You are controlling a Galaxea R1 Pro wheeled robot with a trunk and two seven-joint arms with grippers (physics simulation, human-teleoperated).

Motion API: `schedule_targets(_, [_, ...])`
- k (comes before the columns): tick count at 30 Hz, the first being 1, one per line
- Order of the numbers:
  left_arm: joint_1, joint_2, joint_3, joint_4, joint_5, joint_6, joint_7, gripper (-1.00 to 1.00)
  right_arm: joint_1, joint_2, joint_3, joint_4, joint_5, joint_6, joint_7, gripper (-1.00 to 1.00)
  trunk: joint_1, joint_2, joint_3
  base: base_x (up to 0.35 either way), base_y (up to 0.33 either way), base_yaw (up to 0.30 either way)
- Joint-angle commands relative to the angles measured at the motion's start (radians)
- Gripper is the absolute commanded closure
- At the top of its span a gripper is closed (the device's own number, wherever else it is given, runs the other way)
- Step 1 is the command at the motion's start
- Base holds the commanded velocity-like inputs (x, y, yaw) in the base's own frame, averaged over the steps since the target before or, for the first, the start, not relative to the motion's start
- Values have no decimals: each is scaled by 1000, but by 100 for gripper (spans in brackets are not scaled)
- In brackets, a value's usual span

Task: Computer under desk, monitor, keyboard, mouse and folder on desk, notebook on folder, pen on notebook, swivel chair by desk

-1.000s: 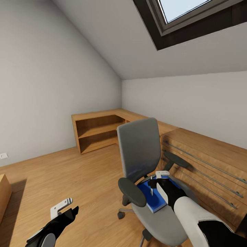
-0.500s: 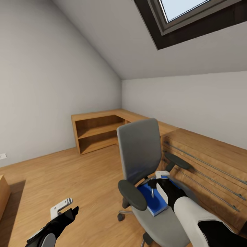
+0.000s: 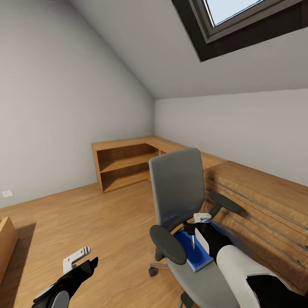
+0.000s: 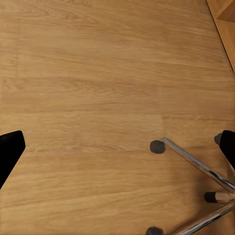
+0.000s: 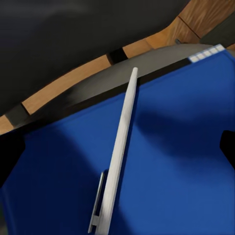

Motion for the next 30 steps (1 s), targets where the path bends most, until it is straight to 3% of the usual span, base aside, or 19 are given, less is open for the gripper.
schedule_targets(1, [0,-1,1,-2,11,3,8,-100,0,0,4,-2,-1,7,-4,-100,0,0,-1,0,0,32])
schedule_targets(14, [0,-2,4,-3,12,0,8,-100,0,0,4,1,-1,6,-1,-100,0,0,-1,0,0,8])
schedule_targets(20, [0,-14,-1,-1,9,-1,8,-100,0,4,0,-5,-3,39,-2,-100,0,0,-1,0,0,0])
schedule_targets(30, [0,-36,7,-2,7,-2,9,-100,-1,0,8,1,-4,15,-2,-100,0,0,-1,0,0,0])
